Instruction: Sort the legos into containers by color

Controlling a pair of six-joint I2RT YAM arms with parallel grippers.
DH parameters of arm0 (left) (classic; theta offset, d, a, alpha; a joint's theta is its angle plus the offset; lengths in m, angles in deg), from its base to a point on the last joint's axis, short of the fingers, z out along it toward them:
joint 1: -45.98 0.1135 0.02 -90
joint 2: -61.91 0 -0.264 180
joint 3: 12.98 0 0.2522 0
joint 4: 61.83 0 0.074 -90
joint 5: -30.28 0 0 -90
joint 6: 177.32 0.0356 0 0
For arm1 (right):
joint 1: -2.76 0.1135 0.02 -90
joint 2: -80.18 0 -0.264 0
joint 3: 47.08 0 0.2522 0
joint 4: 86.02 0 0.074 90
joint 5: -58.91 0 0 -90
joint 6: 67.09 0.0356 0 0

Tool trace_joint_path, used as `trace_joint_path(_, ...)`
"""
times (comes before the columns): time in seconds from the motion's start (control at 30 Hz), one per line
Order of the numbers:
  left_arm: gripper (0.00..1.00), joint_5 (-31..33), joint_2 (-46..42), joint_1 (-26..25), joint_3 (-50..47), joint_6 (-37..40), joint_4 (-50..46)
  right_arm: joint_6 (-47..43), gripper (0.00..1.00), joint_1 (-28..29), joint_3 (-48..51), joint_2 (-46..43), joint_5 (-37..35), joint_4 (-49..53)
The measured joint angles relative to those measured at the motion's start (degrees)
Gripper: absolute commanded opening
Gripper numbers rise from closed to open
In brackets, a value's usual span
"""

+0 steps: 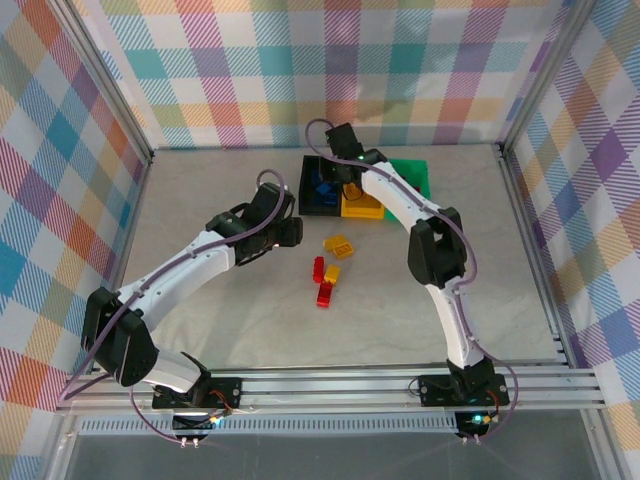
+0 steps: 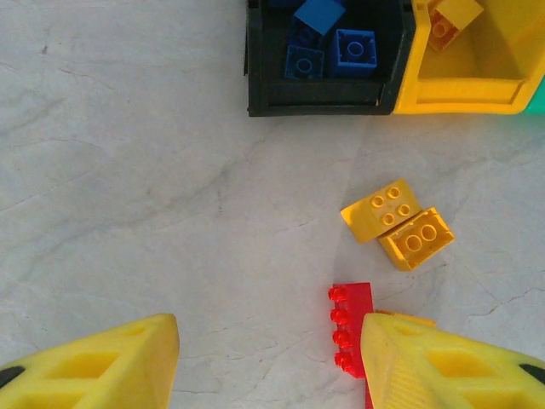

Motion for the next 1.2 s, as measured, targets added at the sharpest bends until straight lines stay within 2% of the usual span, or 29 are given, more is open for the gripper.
trace_joint_path(0.2,0.59,-0.2,-0.1,0.0,0.0,0.2,0.0,-1.1,0.45,-0.8,-8.6,6.3,1.8,4.6)
trace_joint_path(0.37,0.59,-1.3,0.6,-0.3,0.0,0.9,0.0,-2.3,0.46,-1.2,-6.5,4.1,2.3,5.4)
trace_joint_path(0.47,0.59,-2.4,2.4,-1.3,0.3,1.9,0.0,-2.7,0.48,-1.6,3.0,-2.8,2.3,4.2)
trace_joint_path(0.67,0.59,-3.7,9.6,-4.8,3.3,2.6,-0.4,-2.8,0.50,-3.1,24.5,-22.8,3.1,1.6)
trace_joint_path(0.87,0.59,-5.4,15.5,-9.9,5.4,2.6,-0.9,-2.2,0.51,-5.4,41.2,-39.6,3.7,-1.9)
trace_joint_path(1.0,0.59,-7.7,18.4,-12.4,6.4,2.6,-0.7,-0.9,0.52,-7.2,50.8,-46.6,4.0,-2.3)
trace_joint_path(1.2,0.59,-10.1,20.0,-12.8,6.4,1.9,-0.3,0.6,0.54,-7.7,57.4,-52.5,3.9,-2.1)
